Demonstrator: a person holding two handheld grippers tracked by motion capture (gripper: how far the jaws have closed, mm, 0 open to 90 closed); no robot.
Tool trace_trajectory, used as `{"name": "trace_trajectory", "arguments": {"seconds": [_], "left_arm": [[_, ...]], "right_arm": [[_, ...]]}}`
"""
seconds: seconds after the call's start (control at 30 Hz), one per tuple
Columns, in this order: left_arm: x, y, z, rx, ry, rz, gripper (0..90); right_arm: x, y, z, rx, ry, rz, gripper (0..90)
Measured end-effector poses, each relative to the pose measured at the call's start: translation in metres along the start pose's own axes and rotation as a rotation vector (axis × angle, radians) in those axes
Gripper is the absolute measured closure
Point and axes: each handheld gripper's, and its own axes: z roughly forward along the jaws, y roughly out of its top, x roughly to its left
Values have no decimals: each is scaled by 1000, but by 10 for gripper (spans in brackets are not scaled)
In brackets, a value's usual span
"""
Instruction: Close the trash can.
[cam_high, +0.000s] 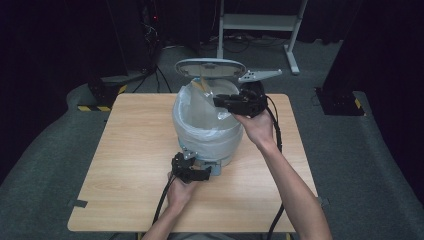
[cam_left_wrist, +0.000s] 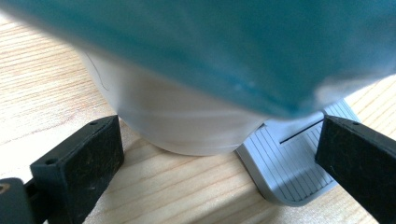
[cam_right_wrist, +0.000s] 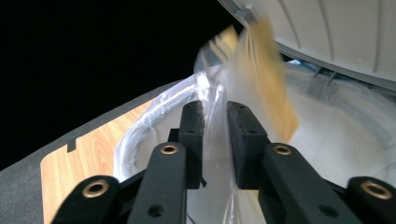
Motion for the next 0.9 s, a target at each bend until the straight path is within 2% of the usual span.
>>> {"name": "trace_trajectory", "arguments": {"seconds": [0.27,0.63,0.9], "left_arm": [[0,0,0,0,0,1,11],[0,0,0,0,3,-2,11],[0,0,0,-1,-3,-5,11]], "right_arm": [[0,-1,-2,-7,-34,3,642],[0,-3,-4,-17,-43,2,620],[-2,-7,-13,-37,-55,7,591]]}}
